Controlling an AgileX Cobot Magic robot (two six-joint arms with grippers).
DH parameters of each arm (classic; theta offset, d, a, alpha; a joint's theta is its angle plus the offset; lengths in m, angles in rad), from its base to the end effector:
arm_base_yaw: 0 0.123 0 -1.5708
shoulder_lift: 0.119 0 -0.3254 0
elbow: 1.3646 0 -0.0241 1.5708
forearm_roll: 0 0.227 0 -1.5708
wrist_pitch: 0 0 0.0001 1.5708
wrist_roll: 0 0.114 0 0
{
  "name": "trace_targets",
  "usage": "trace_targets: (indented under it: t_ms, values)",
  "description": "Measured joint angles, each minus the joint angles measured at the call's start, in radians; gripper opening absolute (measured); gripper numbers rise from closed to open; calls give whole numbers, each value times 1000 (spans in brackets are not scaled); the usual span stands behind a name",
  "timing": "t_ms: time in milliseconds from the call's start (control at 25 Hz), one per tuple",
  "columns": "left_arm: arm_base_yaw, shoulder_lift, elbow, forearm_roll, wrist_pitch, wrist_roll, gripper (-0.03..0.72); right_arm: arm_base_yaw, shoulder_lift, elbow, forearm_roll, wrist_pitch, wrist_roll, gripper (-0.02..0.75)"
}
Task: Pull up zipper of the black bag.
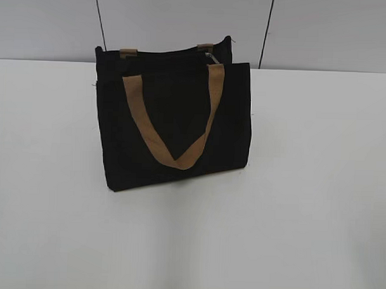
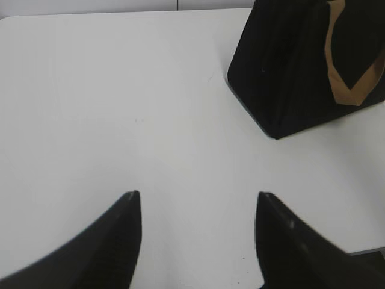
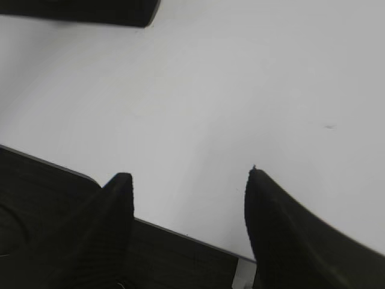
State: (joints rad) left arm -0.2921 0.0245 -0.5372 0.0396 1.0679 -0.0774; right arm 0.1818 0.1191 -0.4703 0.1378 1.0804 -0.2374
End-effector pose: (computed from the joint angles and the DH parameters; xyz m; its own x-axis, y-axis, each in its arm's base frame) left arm -0.0435 0.0172 0.2661 -0.4460 0.0733 -0.8920 0.2325 0.9719 -0.0364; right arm -0.0321 0.0082 0.2504 -0.5300 -0.2703 -0.8038 -0.3715 0.9260 -0.0665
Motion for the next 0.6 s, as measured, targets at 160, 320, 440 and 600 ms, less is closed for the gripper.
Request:
trace_targets:
  t_ms: [160,320,440,600]
  values:
    - [0,0,0,0,0,0,450,0,1,1,-38,1,63,449]
    - [0,0,1,0,0,0,450,0,1,1,-50,1,89,449]
    - [0,0,1,0,0,0,450,0,1,1,-49,1,93,449]
    - [4,0,1,-3,0,0,450,0,1,1,-49,1,95,449]
